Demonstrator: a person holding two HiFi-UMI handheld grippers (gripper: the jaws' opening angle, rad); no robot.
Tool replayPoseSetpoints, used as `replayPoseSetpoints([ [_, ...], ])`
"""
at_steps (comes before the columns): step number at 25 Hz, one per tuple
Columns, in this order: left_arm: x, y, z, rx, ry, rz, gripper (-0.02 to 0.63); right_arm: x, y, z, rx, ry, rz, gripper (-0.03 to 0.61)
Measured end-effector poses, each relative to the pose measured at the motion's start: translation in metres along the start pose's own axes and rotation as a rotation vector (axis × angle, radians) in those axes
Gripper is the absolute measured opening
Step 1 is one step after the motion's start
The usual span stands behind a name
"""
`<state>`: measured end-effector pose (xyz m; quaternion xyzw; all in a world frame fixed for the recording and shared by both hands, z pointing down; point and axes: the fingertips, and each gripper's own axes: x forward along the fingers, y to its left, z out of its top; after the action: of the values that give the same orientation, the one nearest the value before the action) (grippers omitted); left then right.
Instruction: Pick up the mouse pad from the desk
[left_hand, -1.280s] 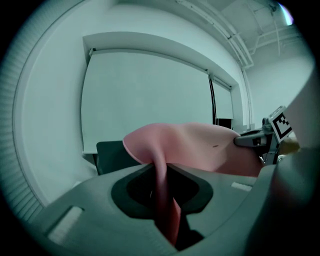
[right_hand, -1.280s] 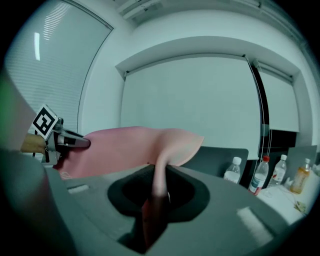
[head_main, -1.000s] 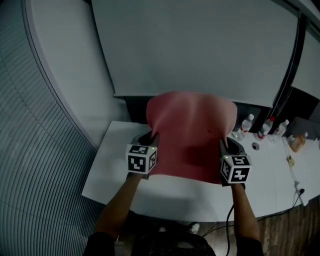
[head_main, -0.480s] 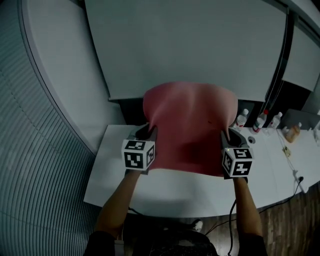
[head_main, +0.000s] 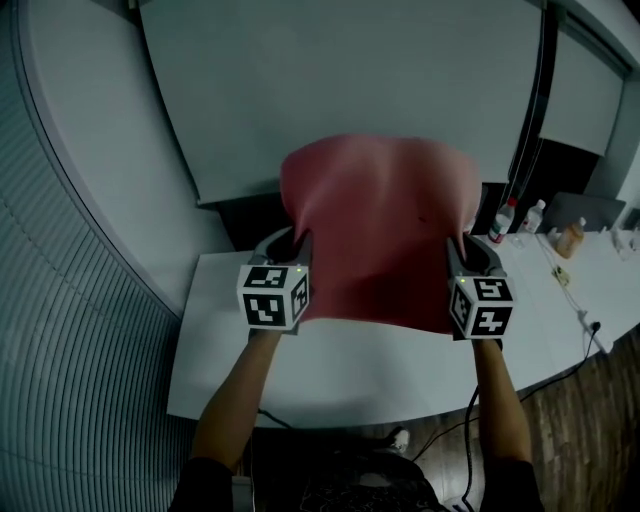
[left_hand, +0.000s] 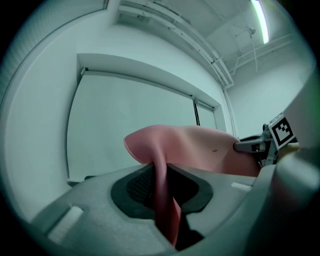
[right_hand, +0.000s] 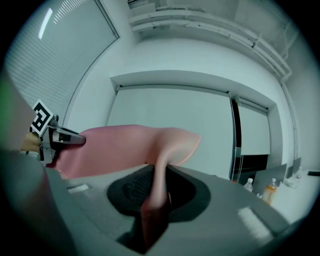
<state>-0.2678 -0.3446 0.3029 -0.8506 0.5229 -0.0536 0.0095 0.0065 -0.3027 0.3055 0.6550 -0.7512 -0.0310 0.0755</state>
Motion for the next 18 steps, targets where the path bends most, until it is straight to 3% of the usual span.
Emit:
replayPoseSetpoints([
  [18,0.032,-0.076,0.022,-0.005,-0.041,-0.191,0.077,-0.067,-0.065,0.003,-0.011,0.006,-0.207,0.083],
])
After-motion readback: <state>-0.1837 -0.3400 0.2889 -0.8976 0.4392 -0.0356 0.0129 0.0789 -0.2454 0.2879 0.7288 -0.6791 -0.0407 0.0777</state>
